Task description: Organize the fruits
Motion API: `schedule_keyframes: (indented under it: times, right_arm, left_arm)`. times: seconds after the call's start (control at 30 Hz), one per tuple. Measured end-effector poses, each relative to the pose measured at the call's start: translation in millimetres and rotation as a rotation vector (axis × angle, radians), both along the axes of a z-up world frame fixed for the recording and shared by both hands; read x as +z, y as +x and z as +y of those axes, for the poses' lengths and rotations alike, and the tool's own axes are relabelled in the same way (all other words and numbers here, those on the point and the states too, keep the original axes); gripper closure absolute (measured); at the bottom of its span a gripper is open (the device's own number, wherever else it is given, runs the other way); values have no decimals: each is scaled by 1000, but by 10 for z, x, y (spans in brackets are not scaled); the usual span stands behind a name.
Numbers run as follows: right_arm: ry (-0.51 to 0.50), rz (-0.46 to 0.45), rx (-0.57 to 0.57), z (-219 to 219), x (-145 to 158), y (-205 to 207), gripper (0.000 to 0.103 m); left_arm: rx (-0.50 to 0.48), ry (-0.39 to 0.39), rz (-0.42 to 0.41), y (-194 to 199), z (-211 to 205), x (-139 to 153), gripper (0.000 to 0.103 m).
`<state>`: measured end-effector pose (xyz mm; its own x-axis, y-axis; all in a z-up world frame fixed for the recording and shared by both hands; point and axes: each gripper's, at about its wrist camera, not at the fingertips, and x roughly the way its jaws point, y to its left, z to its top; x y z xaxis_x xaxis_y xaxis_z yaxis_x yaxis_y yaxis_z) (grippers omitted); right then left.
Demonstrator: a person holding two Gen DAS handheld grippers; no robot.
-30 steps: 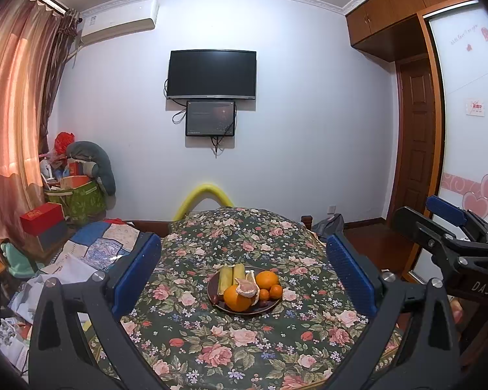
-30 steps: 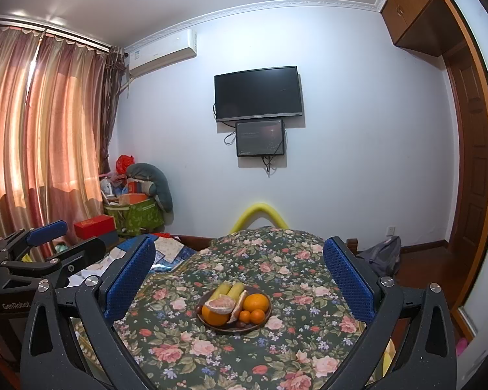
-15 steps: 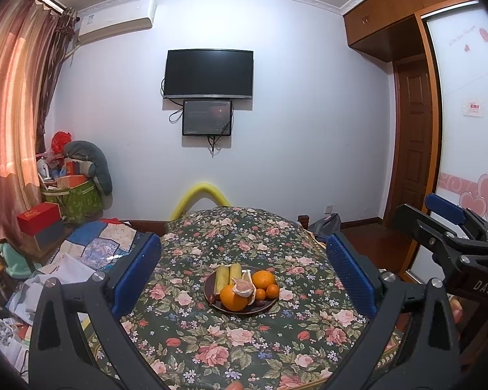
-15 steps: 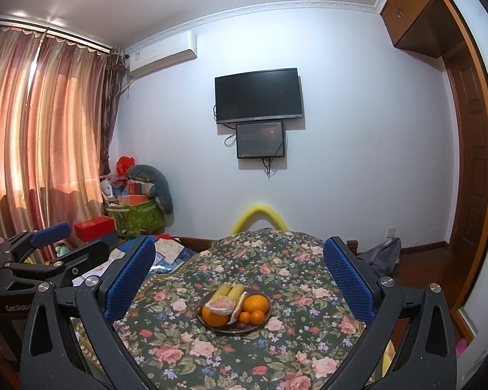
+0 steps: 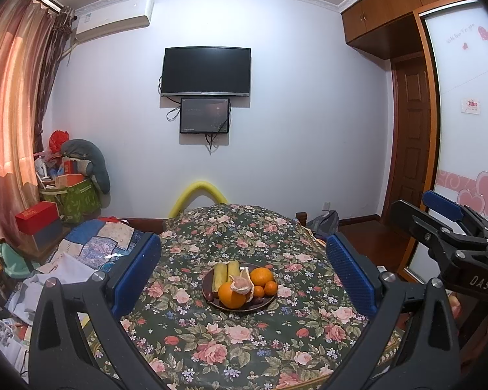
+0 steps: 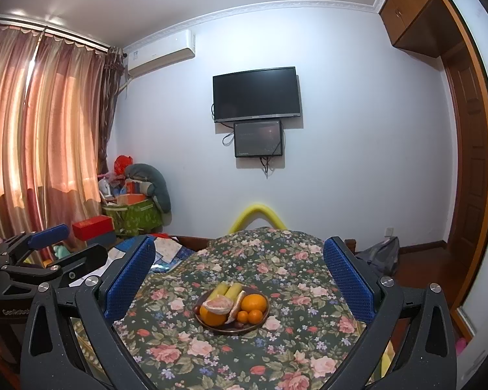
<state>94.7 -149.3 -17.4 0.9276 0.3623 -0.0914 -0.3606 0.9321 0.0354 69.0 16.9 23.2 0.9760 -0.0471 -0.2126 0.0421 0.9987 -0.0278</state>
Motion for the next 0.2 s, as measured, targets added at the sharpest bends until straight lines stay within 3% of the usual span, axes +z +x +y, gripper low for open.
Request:
schedule_keyframes:
  times: [0.2]
  right_arm:
    - [-3,1,-1,7,3,7,0]
  left_arm:
    - [-3,-5,5,15,19,-15,0]
